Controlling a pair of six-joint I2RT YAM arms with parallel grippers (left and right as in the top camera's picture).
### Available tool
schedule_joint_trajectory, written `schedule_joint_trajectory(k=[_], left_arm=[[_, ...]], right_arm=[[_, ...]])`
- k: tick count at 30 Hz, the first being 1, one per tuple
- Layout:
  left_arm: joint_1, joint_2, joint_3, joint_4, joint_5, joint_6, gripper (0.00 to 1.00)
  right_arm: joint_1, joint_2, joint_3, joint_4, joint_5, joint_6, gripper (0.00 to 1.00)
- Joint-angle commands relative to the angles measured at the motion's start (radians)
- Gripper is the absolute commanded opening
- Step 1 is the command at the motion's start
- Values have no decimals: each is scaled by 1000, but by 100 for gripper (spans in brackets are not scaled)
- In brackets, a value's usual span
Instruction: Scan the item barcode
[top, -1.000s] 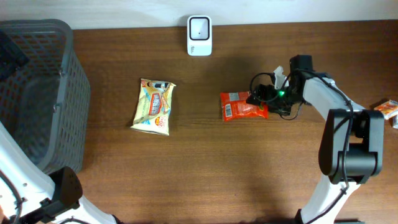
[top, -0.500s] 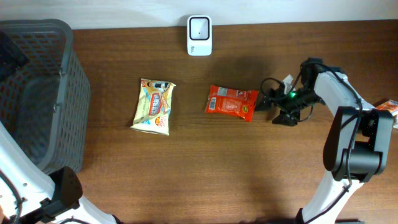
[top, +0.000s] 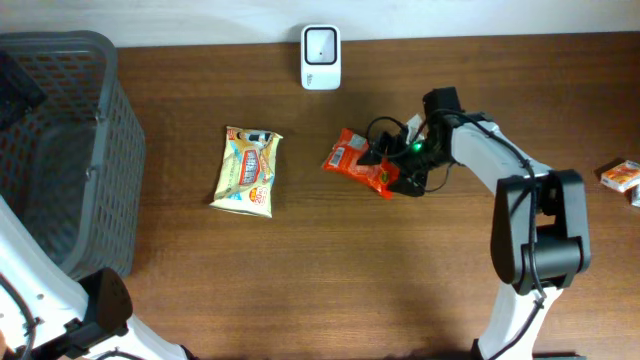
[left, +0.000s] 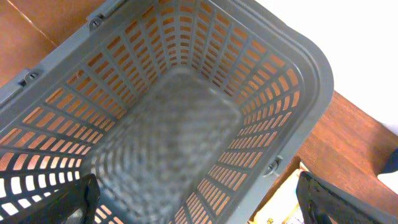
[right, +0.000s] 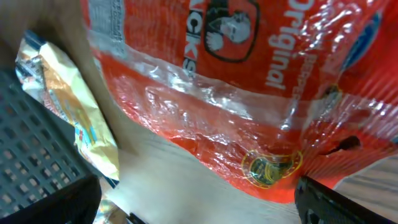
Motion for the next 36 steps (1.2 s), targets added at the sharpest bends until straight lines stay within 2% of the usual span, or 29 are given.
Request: schedule_joint_trajectory(k=[1, 5, 7, 11, 14, 16, 17, 18, 20, 21, 22, 23, 25, 29, 30, 34, 36], left_arm=[[1, -14, 11, 0, -2, -2, 99], [1, -14, 11, 0, -2, -2, 99], [1, -14, 11, 0, -2, -2, 99], [1, -14, 11, 0, -2, -2, 99], [1, -14, 11, 0, -2, -2, 99], [1, -14, 11, 0, -2, -2, 99], [1, -14, 11, 0, -2, -2, 99], [1, -14, 11, 0, -2, -2, 99], [1, -14, 11, 0, -2, -2, 99], [1, -14, 11, 0, -3, -2, 99], [1, -14, 11, 0, -3, -2, 99], [1, -14, 11, 0, -3, -2, 99], [1, -14, 11, 0, -2, -2, 99], [1, -14, 11, 0, -2, -2, 99], [1, -14, 11, 0, -2, -2, 99], [1, -13, 11, 0, -2, -2, 99], [1, -13, 11, 0, -2, -2, 99]], right_arm=[[25, -2, -8, 4, 70, 129, 99], [24, -2, -9, 1, 276, 128, 98], [13, -6, 6, -2, 331, 39, 98], [-19, -32, 127, -168, 474, -32, 98], [2, -76, 248, -317, 331, -234, 98], [47, -78, 270, -362, 165, -423, 99], [69, -75, 269, -370, 155, -471, 97], [108, -73, 259, -376, 177, -498, 81], [175, -73, 233, -353, 215, -490, 47], [215, -72, 213, -316, 233, -460, 43], [241, -72, 197, -283, 258, -411, 43], [275, -72, 171, -241, 333, -304, 43], [313, -71, 120, -191, 471, -140, 32], [316, -69, 4, -47, 526, -56, 25], [316, -68, -24, -22, 555, -38, 21], [316, -62, -80, 35, 634, -35, 19], [315, -47, -82, 38, 710, 6, 11]])
